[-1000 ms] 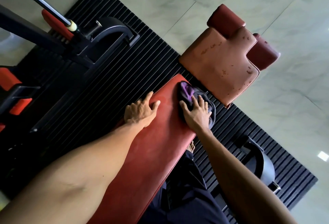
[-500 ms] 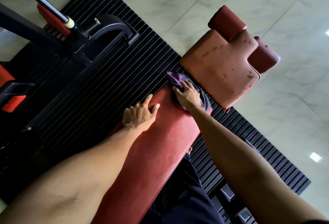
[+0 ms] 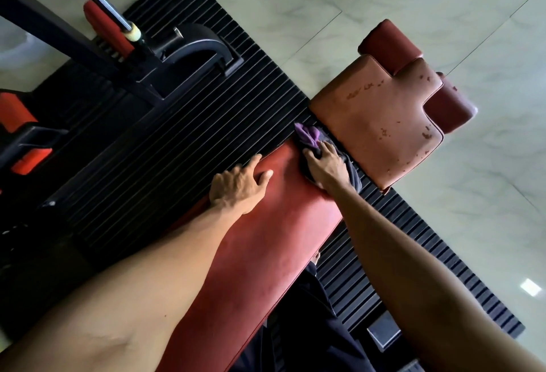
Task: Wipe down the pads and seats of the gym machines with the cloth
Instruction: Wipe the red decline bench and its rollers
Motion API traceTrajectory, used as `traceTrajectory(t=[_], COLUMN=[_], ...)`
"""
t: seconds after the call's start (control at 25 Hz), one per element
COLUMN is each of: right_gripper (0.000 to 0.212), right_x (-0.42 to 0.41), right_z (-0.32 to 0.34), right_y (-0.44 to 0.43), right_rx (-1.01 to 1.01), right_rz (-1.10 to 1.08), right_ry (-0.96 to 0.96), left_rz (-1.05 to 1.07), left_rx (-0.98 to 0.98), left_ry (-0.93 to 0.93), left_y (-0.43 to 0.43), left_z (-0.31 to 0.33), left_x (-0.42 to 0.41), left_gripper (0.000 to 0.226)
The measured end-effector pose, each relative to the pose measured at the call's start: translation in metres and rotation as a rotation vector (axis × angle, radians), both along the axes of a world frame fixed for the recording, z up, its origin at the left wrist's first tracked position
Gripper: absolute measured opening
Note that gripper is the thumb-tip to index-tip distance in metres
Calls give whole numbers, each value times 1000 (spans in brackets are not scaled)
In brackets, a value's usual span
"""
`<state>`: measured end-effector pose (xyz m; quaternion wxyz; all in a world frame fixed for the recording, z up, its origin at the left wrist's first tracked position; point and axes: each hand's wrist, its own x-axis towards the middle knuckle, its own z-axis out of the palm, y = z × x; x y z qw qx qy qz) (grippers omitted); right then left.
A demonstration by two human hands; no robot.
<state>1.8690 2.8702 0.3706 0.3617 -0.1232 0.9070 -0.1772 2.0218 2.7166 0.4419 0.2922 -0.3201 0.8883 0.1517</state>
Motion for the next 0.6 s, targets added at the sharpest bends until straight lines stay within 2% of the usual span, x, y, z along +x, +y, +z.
traceTrajectory(t=[0.12,0.2,0.32,0.4,0.52,0.6], right_gripper=[65,64,65,68,69,67], right_x=[12,41,78,66,19,-2], right_z=[6,19,26,12,-13,-23], right_y=[-26,-9,57,85,70,47], right_rx=[-65,-124,-153,-125,-19,17], right_rz=[161,196,115,9,-147,-162], right_ry=[42,54,118,109,2,-25], left_rz=[1,-7,-18,-16,-98,-142], left_rx=[-36,-52,-32,-14,30,65], left_ry=[13,-2,-32,-30,-38,-61], left_y=[3,4,7,6,15,26], left_z=[-1,-2,3,4,-4,-16], left_x=[2,-1,0,-2,-31,-57], left_gripper=[64,64,65,65,68,69])
